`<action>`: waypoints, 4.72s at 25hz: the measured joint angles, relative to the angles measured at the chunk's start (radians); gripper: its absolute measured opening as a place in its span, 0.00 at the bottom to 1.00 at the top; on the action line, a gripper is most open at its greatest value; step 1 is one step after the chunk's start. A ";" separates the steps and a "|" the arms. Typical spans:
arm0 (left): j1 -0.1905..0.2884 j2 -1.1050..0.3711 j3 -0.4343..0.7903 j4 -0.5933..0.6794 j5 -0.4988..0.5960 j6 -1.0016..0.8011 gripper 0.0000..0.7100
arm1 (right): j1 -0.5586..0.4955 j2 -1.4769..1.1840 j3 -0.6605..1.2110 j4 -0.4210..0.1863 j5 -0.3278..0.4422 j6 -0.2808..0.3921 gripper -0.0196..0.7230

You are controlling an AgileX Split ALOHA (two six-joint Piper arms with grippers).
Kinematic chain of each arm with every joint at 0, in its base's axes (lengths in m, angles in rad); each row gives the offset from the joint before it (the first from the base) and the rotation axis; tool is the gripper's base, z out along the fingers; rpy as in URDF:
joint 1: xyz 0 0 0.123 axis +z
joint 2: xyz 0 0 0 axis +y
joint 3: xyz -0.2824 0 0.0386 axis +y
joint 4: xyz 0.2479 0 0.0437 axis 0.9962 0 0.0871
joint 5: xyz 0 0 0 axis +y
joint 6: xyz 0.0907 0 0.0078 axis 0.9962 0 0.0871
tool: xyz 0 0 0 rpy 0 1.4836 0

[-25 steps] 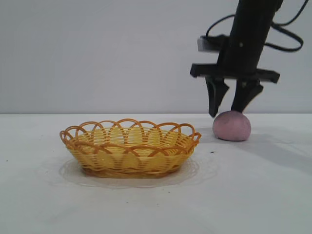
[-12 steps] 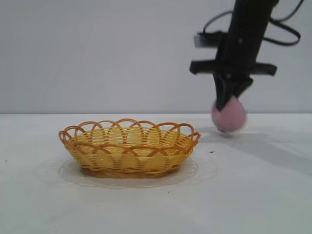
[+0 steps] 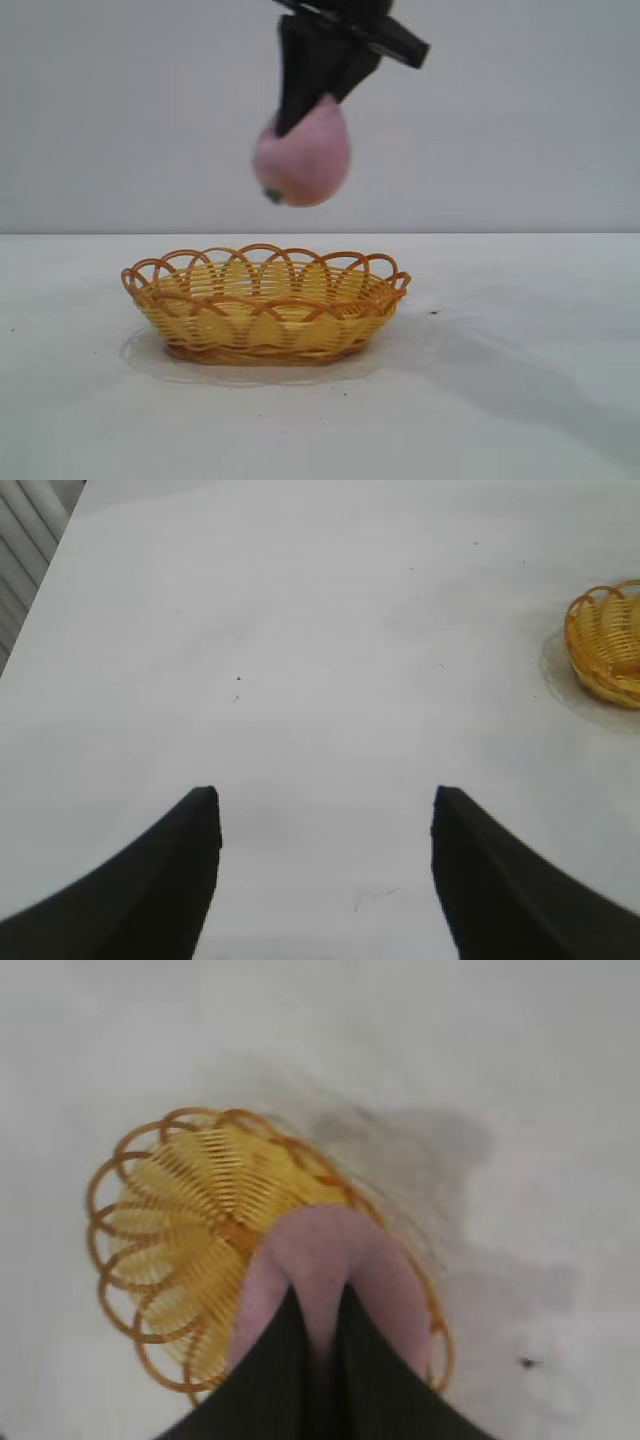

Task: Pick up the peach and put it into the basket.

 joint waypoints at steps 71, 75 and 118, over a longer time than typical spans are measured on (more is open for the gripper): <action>0.000 0.000 0.000 0.002 0.000 0.000 0.57 | -0.793 -1.611 1.074 -0.122 0.192 0.122 0.59; 0.000 0.000 0.000 0.002 0.000 0.000 0.57 | -0.793 -1.777 1.079 -0.084 0.186 0.076 0.59; 0.000 0.000 0.000 0.002 0.000 0.005 0.57 | -0.793 -2.096 1.080 -0.154 0.193 0.133 0.44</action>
